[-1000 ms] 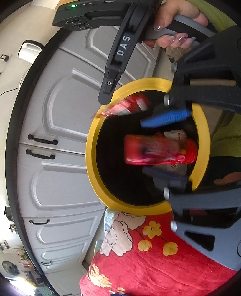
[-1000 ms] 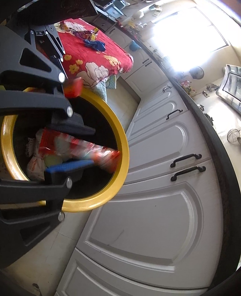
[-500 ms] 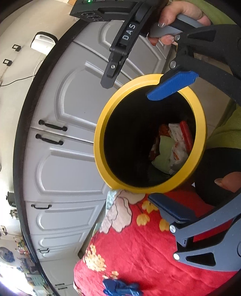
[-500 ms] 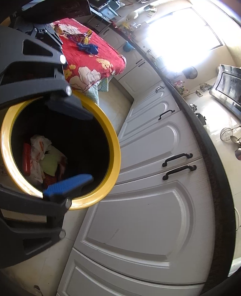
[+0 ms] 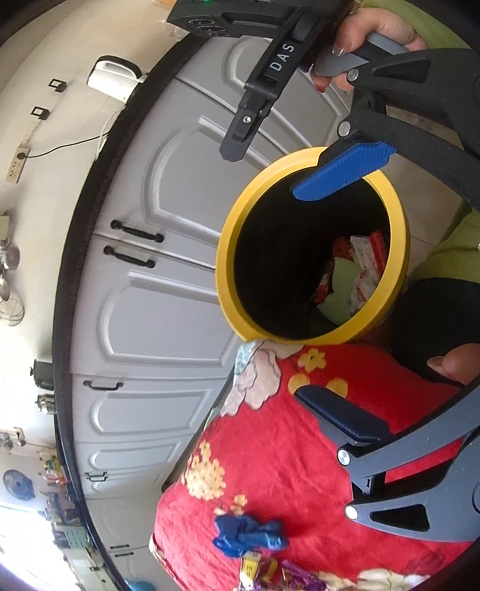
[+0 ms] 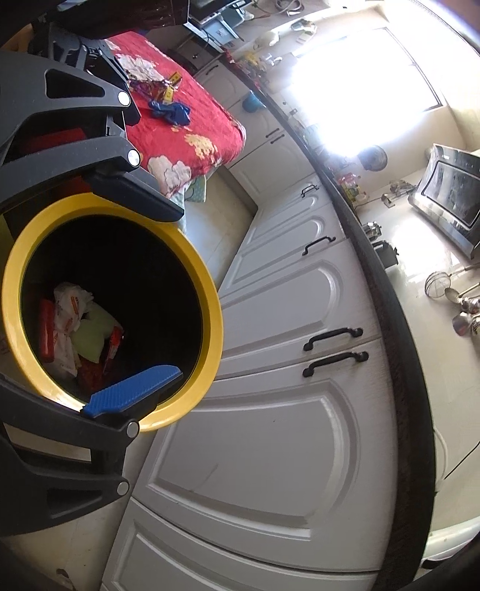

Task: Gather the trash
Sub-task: 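Move both tools back toward the remaining wrappers on the table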

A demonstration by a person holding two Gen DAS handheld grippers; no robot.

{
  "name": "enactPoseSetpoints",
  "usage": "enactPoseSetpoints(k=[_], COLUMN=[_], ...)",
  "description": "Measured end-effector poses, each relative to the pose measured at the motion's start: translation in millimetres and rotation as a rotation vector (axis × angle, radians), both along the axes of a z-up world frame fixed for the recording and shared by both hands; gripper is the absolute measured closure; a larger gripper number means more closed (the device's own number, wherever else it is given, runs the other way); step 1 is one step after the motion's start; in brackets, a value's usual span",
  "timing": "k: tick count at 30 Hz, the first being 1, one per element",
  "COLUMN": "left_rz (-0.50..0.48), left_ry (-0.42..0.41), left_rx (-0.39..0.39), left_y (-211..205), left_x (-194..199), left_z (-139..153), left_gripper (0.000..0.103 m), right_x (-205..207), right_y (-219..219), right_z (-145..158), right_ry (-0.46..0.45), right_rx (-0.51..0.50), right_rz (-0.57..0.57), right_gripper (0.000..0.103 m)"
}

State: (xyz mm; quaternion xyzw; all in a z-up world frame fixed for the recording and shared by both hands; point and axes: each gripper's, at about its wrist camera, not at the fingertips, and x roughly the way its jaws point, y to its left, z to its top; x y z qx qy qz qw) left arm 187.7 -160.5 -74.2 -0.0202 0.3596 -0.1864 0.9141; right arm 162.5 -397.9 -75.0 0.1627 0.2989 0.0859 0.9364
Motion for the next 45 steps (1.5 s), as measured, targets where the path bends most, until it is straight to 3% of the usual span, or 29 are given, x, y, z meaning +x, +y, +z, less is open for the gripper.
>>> enactPoseSetpoints(k=[30,45], left_rz=[0.174,0.276], left_ry=[-0.113,-0.146], left_rx=[-0.058,-0.098], left_y=[85,134], left_x=[-21,-27], left_z=[44,58], left_gripper=[0.011,0.011], right_x=[-22,-27], right_y=[71,108], right_z=[48,58], right_ry=[-0.104,-0.126], right_rx=[-0.057,-0.086], right_rz=[0.134,0.204], right_gripper=[0.025,0.024])
